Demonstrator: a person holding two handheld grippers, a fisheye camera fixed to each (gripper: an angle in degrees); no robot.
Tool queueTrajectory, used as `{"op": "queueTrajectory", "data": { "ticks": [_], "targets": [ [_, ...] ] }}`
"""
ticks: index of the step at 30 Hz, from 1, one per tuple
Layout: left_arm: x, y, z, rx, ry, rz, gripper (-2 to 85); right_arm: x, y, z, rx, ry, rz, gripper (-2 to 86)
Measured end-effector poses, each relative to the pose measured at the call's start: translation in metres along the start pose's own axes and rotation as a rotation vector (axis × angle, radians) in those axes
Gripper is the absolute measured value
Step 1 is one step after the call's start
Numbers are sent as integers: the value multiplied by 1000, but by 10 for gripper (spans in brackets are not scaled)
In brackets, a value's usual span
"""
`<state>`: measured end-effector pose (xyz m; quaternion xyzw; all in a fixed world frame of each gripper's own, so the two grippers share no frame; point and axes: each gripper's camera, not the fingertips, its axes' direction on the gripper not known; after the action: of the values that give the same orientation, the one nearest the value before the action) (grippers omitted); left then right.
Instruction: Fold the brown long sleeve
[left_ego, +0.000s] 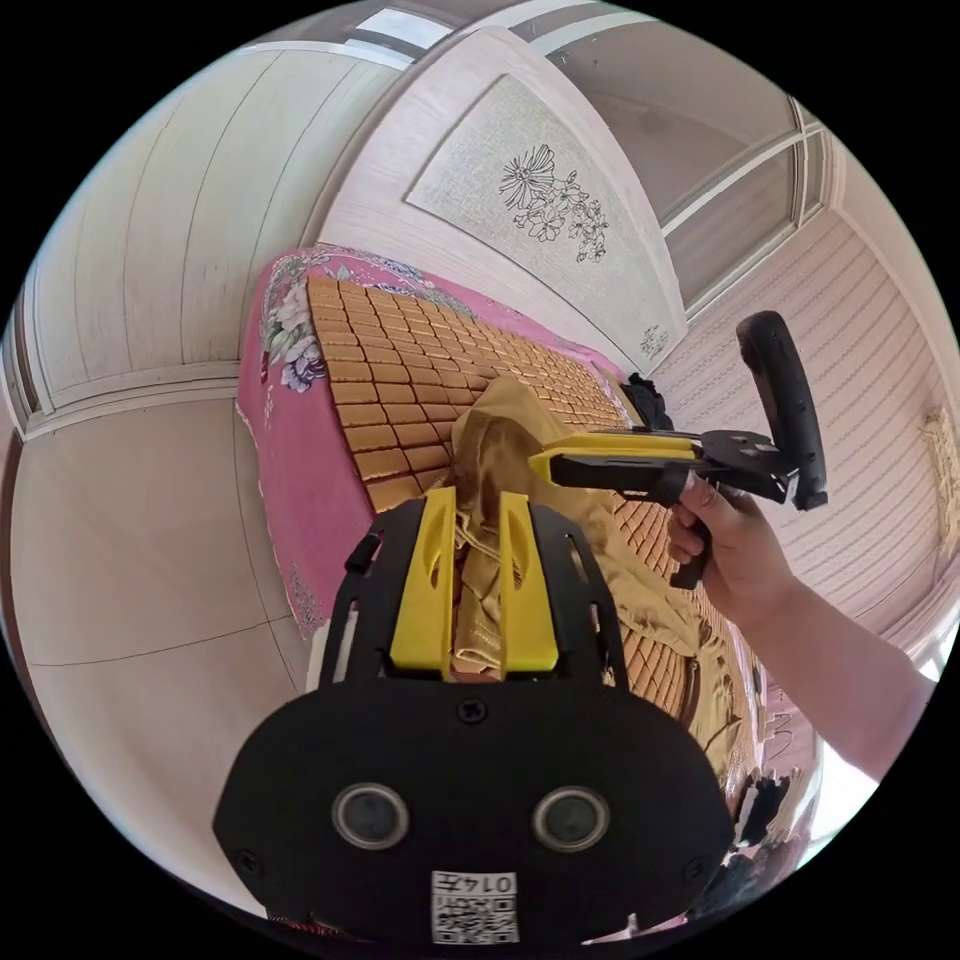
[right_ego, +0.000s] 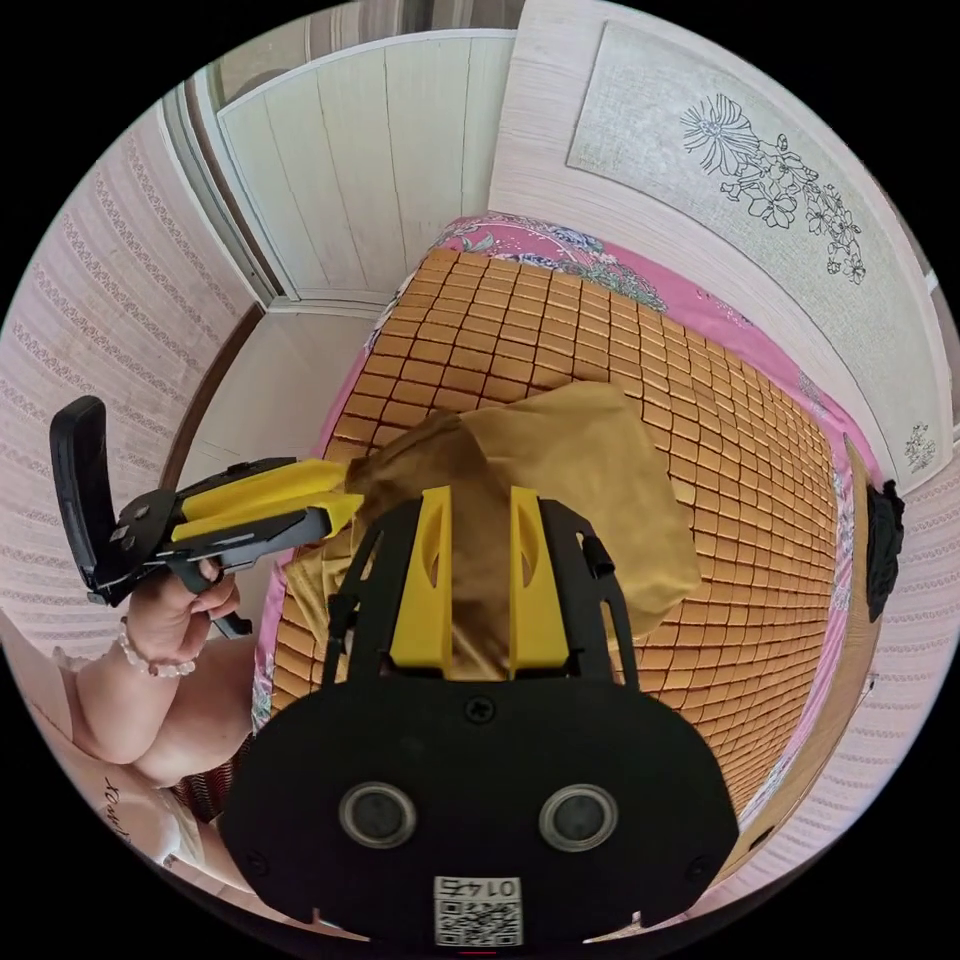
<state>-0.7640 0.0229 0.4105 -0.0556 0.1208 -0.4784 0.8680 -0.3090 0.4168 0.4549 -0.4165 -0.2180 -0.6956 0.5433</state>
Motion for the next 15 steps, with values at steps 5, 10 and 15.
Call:
{"op": "queueTrajectory", "data": {
  "ticks": [5,10,15],
  "targets": [
    [0,3,-6,27,-56,21,-5,8,4,5,0,-31,32,29],
    [8,13,-21,73,-44,140,-10,21,25,-31,79,-40,53,-1],
    [25,33,-39,135,-72,266,-10,40,62,-71,154,-66,132,-8]
  ]
}}
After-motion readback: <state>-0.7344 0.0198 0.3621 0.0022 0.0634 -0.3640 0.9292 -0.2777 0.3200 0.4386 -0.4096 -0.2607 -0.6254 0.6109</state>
